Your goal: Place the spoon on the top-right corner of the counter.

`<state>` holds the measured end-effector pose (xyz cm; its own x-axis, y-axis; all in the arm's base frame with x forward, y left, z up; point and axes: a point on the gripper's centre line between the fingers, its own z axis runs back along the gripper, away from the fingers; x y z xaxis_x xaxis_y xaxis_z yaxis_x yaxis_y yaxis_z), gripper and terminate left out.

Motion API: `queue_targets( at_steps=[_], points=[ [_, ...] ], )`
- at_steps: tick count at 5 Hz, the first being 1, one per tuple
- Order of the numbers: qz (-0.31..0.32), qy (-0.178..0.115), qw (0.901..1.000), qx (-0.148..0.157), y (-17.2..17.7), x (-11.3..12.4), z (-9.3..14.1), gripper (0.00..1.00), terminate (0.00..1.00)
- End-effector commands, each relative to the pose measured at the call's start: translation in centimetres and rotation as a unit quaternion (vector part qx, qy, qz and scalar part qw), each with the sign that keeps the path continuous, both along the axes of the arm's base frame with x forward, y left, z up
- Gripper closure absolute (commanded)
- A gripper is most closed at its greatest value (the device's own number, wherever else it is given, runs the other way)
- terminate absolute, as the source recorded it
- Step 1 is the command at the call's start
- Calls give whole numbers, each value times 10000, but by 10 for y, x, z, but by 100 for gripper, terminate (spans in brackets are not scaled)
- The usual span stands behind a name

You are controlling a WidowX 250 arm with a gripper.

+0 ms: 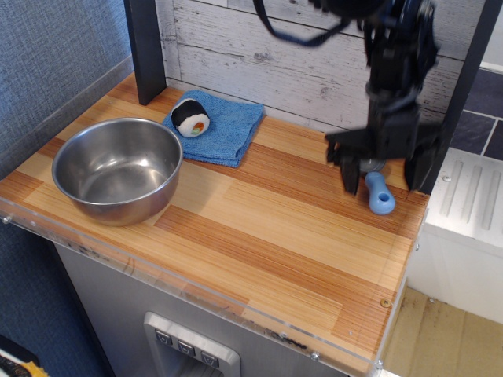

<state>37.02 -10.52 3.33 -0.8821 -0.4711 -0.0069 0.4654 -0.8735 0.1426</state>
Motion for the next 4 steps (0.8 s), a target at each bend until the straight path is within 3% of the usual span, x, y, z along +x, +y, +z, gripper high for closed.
queue_targets(
  at_steps=[1,3,4],
  points=[
    [-46,-667,9975,-221,8,-14,68,0,0],
    [230,-820,9962,-199,21,-48,104,0,0],
    [230,-820,9962,-199,21,-48,104,0,0]
  ],
)
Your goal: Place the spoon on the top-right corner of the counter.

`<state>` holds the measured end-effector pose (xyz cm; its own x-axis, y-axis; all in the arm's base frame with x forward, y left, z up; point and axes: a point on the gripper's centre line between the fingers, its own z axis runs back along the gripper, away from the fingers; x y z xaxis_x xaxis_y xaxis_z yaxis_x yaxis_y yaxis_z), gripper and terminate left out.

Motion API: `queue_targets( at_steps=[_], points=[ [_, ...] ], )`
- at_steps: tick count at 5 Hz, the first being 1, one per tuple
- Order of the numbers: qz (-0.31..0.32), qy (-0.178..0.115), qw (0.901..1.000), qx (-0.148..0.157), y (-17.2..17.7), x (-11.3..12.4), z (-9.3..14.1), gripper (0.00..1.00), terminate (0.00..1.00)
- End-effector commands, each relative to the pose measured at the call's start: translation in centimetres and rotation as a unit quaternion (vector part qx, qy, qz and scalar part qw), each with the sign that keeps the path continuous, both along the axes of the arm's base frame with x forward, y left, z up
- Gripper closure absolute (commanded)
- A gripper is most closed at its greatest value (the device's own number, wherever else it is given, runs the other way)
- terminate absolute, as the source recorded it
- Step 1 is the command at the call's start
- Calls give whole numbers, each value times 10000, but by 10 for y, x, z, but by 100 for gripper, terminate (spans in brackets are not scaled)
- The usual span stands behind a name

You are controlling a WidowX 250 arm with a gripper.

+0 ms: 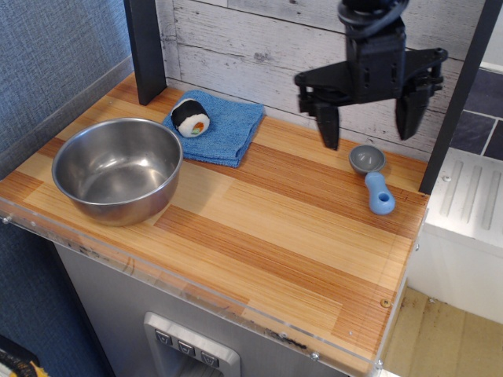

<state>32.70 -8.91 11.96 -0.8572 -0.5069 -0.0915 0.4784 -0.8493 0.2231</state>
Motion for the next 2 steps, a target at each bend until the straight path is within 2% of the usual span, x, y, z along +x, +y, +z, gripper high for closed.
queue_targets(
  at_steps=[1,2],
  points=[
    [35,-249,9997,-43,5,-5,17,0,0],
    [35,-249,9997,-43,5,-5,17,0,100]
  ],
)
